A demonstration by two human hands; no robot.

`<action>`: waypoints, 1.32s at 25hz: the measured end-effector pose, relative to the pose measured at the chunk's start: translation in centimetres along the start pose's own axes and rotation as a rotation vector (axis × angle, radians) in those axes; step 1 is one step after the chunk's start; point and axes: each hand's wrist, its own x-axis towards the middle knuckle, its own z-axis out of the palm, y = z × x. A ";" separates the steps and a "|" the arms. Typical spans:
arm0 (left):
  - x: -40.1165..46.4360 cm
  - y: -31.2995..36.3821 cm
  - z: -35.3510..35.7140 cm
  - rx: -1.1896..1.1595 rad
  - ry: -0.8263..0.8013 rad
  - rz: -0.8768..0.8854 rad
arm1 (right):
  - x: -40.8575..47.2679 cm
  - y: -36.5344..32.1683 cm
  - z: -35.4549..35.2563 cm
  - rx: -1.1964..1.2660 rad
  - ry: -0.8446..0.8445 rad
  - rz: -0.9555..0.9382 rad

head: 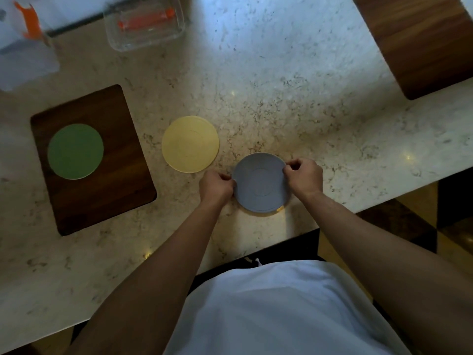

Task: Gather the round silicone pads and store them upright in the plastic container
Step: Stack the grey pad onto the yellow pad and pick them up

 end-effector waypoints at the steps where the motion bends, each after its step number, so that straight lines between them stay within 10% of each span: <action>1: 0.0 0.1 0.0 0.046 0.008 0.028 | 0.0 0.0 0.0 -0.010 0.005 -0.002; 20: 0.3 1.0 0.5 0.371 0.059 0.161 | -0.9 -0.9 -0.8 -0.163 0.059 -0.017; 33: 1.3 0.7 -0.7 0.095 -0.036 0.016 | -0.9 -1.4 -1.0 -0.165 -0.102 0.079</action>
